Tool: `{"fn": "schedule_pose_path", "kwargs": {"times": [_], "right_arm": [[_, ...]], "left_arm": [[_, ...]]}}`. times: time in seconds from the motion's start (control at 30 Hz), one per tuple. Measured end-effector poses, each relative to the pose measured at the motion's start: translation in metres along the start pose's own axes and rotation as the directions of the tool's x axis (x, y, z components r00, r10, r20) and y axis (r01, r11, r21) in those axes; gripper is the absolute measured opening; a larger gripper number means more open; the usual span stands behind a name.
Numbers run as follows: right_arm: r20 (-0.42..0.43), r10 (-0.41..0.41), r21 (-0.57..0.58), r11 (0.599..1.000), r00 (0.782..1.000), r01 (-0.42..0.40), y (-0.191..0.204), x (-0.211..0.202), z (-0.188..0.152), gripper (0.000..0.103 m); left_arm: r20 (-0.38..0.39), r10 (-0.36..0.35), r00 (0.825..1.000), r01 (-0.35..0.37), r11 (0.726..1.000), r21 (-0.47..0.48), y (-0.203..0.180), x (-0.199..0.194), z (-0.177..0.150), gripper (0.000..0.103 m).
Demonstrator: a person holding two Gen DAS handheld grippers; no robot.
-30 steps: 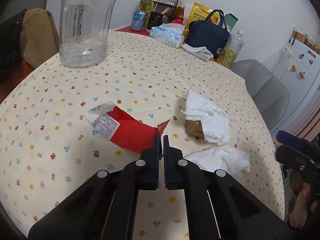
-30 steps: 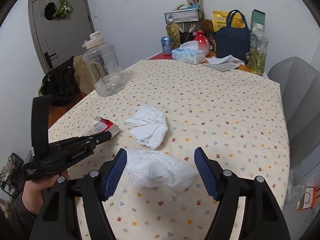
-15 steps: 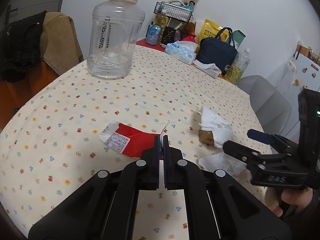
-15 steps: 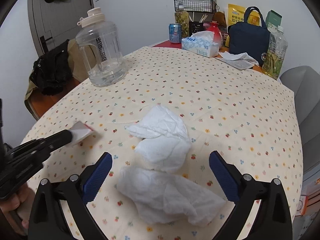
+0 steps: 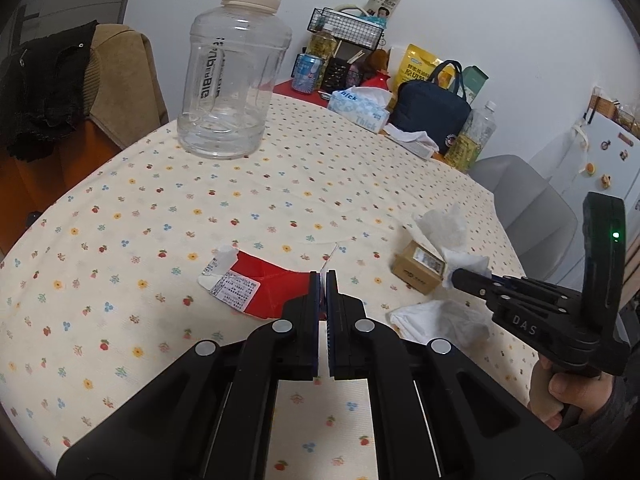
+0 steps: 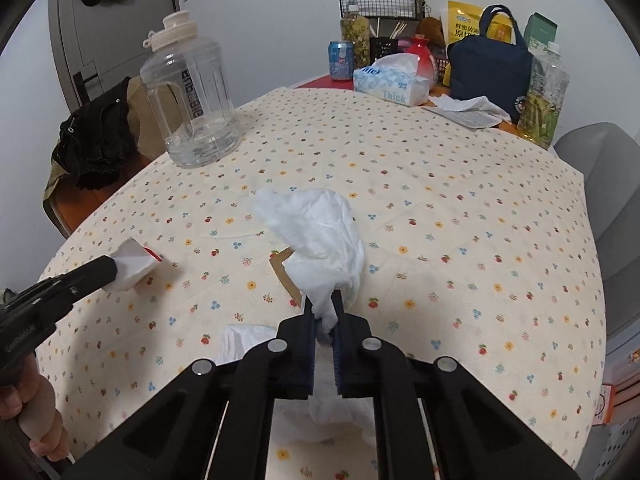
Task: Collect trash
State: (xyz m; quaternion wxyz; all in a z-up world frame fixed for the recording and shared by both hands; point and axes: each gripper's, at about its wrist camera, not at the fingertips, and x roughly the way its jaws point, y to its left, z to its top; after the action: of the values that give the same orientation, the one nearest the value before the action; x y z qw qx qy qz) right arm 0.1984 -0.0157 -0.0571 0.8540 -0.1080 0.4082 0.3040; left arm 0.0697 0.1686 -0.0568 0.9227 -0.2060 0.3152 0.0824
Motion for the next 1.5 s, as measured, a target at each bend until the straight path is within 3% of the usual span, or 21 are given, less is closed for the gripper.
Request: {"fn": "schedule_pose_path", "kwargs": {"times": [0.33,0.5,0.9,1.03,1.1,1.13,1.17,1.43,1.5], "right_arm": [[0.101,0.006,0.051,0.999,0.995,-0.011,-0.024,-0.068,-0.023,0.008],[0.133,-0.003,0.101,0.995,0.991,-0.010,-0.045,-0.097,-0.040,0.008],[0.162,-0.044,0.229,0.973,0.986,0.005,-0.089,-0.128,-0.074,0.008],[0.162,-0.047,0.249,0.968,0.986,0.005,-0.096,-0.129,-0.081,0.008],[0.161,-0.043,0.258,0.966,0.986,0.000,-0.099,-0.128,-0.084,0.008],[0.160,-0.042,0.261,0.965,0.986,-0.001,-0.101,-0.127,-0.086,0.008],[0.158,-0.043,0.263,0.965,0.987,0.000,-0.102,-0.127,-0.087,0.009],[0.151,-0.037,0.287,0.958,0.988,-0.008,-0.109,-0.121,-0.093,0.009],[0.150,-0.033,0.285,0.958,0.988,-0.012,-0.108,-0.121,-0.094,0.009]], "left_arm": [[0.026,-0.057,0.998,0.055,0.997,0.061,-0.037,-0.011,0.002,0.004],[0.017,-0.117,0.993,0.116,0.991,0.072,-0.054,-0.014,0.001,0.002],[0.034,-0.222,0.974,0.220,0.974,0.049,-0.060,-0.035,0.010,0.001],[0.057,-0.154,0.986,0.150,0.986,0.073,-0.051,-0.036,0.017,0.005],[0.012,-0.146,0.989,0.145,0.988,0.047,-0.044,-0.026,0.018,0.030],[0.007,-0.128,0.992,0.128,0.991,0.036,-0.039,-0.023,0.016,0.048],[0.010,-0.111,0.994,0.110,0.993,0.040,-0.037,-0.021,0.014,0.049],[-0.119,0.018,0.993,-0.003,0.992,0.125,-0.032,0.015,-0.014,0.047],[-0.161,0.040,0.986,-0.017,0.989,0.145,-0.032,0.026,-0.022,0.024]]}}
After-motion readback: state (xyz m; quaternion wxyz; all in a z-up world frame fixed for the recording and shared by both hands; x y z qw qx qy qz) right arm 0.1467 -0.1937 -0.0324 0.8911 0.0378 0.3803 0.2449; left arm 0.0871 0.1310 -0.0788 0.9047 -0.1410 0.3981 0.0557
